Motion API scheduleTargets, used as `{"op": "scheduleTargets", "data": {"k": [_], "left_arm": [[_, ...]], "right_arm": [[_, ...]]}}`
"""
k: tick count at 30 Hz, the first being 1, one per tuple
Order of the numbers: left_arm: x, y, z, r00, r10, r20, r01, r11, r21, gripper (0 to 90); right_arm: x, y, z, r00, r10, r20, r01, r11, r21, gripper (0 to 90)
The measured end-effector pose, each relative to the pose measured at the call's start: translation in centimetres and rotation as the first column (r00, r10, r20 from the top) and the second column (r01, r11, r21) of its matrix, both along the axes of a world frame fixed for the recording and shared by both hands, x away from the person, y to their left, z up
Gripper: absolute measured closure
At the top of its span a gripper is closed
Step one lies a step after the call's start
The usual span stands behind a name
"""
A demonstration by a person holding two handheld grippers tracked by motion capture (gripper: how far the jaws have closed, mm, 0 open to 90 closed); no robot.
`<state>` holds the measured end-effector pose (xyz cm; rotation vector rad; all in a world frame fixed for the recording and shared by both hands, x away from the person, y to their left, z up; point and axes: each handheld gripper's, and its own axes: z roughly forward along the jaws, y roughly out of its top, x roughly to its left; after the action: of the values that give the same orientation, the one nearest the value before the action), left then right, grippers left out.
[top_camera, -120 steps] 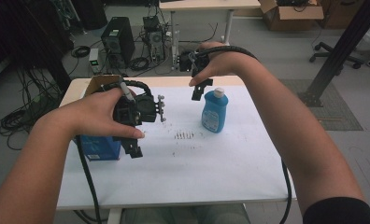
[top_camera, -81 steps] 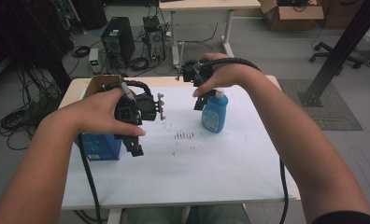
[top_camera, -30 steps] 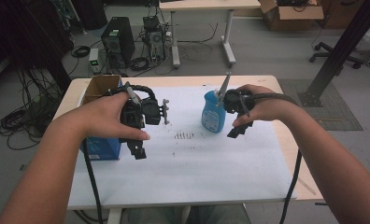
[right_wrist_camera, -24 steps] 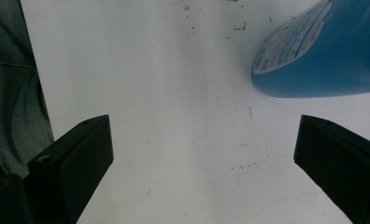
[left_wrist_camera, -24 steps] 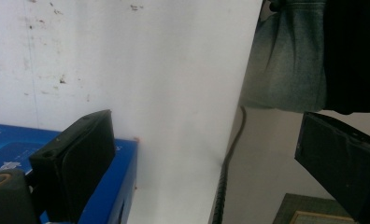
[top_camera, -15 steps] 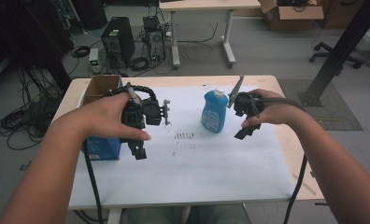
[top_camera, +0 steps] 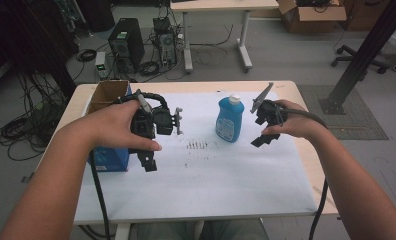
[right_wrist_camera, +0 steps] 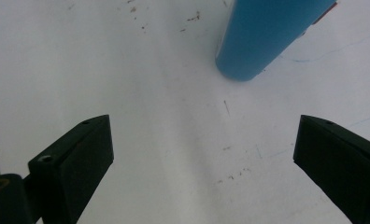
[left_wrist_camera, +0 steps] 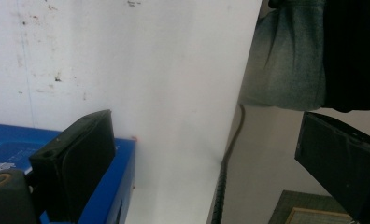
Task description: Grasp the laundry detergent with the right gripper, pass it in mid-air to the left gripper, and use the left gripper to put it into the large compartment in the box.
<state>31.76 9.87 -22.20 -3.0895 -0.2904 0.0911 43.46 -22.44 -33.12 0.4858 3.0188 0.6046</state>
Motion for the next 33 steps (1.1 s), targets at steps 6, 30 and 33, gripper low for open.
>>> {"op": "scheduleTargets", "data": {"k": [6,30,33], "left_arm": [[0.0,-0.1,-0.2,1.0000,-0.003,-0.004,0.003,1.0000,0.000,5.6],[-0.2,0.6,-0.6,0.9999,0.005,-0.012,-0.005,0.9999,-0.009,5.6],[-0.2,0.8,-0.6,0.9999,0.003,-0.012,-0.003,0.9999,-0.011,5.6]], "right_arm": [[0.3,-0.1,-1.0,0.9995,-0.031,0.002,0.031,0.998,0.056,5.0],[1.4,0.8,-2.7,0.9896,-0.126,0.069,0.111,0.975,0.194,4.6],[1.5,0.8,-2.9,0.9852,-0.149,0.086,0.125,0.964,0.233,4.6]]}}
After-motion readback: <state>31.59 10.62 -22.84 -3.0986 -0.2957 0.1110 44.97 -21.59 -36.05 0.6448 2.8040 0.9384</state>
